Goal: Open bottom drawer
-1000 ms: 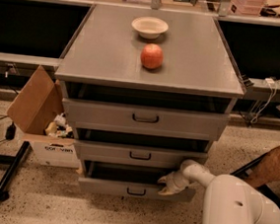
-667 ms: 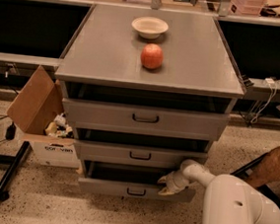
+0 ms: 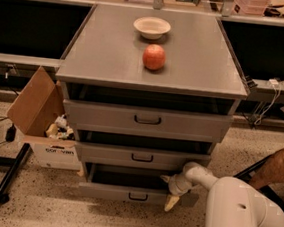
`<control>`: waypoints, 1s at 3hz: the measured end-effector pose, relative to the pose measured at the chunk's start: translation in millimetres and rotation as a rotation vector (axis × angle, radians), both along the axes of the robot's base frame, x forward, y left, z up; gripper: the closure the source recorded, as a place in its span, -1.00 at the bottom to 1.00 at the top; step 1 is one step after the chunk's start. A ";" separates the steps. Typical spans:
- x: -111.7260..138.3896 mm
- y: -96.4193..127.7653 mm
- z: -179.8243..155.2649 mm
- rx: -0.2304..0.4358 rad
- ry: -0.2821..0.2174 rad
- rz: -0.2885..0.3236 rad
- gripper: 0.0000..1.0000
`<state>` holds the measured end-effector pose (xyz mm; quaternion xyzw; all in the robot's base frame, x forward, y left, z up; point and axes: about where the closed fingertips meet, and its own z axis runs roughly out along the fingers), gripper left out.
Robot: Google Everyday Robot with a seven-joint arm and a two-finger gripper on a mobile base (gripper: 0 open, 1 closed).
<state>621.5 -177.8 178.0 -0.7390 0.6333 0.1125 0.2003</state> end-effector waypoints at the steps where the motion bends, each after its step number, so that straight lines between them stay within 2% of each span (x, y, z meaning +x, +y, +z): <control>1: -2.8 0.8 -1.1 -0.008 0.005 0.007 -1.00; 2: -18.5 4.3 -7.0 -0.049 0.035 0.043 -1.00; 3: -57.2 -9.0 -24.5 -0.100 0.109 0.072 -0.94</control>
Offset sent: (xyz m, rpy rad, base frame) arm -0.0313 0.0054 -0.0077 -0.1013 0.0594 0.0828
